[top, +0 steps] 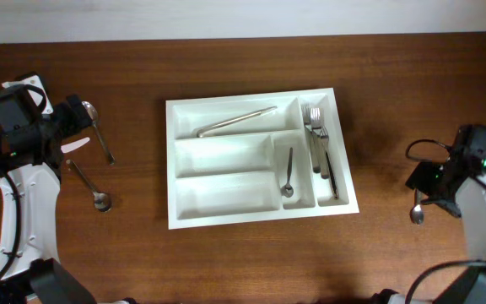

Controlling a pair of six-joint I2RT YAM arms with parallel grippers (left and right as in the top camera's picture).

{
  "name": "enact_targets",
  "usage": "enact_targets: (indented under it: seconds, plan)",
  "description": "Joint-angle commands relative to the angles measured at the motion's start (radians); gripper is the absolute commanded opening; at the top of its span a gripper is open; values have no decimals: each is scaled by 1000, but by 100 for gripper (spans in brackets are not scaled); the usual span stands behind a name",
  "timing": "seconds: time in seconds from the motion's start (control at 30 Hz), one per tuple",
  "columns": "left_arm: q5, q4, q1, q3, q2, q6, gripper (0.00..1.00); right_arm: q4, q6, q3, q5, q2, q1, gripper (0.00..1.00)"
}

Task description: Pack container

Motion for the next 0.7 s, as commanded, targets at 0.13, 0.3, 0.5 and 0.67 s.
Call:
enact_targets:
  seconds: [0.13,0.3,0.5,0.67]
  plan:
    - [-6,2,6,19,5,1,99,125,-212,-52,-98,69,-6,82]
    - [-6,2,6,19,5,1,99,149,-220,-52,-132,189,-39,79]
    - [-6,2,6,19,5,1,99,150,-220,-51,-197,276,-100,65]
    - [-6,2,6,19,5,1,99,156,-231,-51,-220,280,-122,65]
